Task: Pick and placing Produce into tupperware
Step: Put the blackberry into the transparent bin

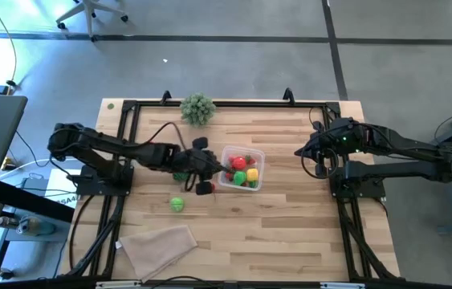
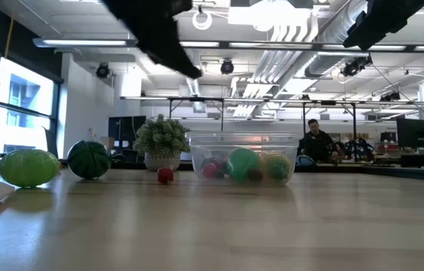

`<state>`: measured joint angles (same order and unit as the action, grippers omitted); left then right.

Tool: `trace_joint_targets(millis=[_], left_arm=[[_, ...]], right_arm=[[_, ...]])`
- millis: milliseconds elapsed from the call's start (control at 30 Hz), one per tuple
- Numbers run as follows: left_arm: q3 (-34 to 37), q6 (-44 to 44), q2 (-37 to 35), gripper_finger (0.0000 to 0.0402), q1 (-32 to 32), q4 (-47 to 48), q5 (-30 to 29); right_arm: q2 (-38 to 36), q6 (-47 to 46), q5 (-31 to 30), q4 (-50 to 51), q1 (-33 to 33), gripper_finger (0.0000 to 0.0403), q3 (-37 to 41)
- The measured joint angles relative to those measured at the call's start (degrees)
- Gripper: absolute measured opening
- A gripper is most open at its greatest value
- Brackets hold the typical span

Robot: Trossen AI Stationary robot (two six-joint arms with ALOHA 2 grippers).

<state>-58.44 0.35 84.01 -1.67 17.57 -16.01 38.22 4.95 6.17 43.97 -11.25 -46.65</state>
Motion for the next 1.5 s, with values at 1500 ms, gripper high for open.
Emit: trace_joint_targets(millis=[1500], left_arm=[[-24.1, 4.51, 29.53, 0.0112, -6.25, 19.93, 12.08]], right_arm=[[0.02, 0.0, 0.0, -0.02, 0.0, 0.0002, 0.0]])
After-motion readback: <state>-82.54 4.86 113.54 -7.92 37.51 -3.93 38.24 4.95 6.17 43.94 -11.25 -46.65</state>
